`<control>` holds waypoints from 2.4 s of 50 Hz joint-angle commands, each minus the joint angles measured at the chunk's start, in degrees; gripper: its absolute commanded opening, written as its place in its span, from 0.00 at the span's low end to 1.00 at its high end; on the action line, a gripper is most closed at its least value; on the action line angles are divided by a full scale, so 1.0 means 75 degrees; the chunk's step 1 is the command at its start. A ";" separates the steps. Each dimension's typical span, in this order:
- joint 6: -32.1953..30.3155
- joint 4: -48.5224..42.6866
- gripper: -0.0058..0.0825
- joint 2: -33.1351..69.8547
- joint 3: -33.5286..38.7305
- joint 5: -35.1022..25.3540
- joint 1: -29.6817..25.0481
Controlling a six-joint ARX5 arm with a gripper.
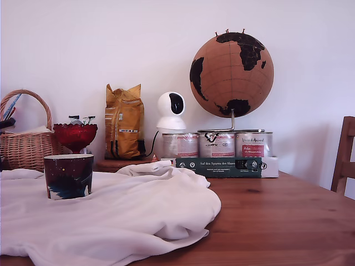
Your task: Pick the blue coffee capsule and place it inside the red coffee cup
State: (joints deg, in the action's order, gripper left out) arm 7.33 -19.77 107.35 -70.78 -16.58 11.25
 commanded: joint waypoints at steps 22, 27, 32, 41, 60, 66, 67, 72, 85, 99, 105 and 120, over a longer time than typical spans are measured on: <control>0.0111 -0.0417 0.20 -0.1431 0.0020 -0.0399 -0.1629; 0.0108 -0.0758 0.20 -0.1431 0.0020 -0.0565 -0.1900; 0.0108 -0.0906 0.20 -0.1431 0.0020 -0.0583 -0.2133; 0.0105 -0.1206 0.20 -0.1431 0.0020 -0.0516 -0.2387; 0.0076 -0.1475 0.43 -0.1428 0.0020 -0.0321 -0.2445; 0.0061 -0.1498 0.59 -0.1428 0.0020 -0.0323 -0.2445; 0.0020 -0.1512 0.61 -0.1428 0.0020 -0.0323 -0.2445; -0.0041 -0.1545 0.66 -0.1428 0.0020 -0.0323 -0.2454; -0.0119 -0.1714 0.57 -0.1483 0.0020 -0.0321 -0.2436; -0.0670 -0.2127 0.04 -0.2107 0.0020 0.0420 -0.2436; -0.0819 -0.2200 0.04 -0.2579 0.0020 0.0886 -0.2433; -0.1052 -0.2439 0.04 -0.3637 0.0023 0.1367 -0.2270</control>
State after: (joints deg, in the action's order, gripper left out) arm -0.08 -38.20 80.68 -70.81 -6.37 -6.35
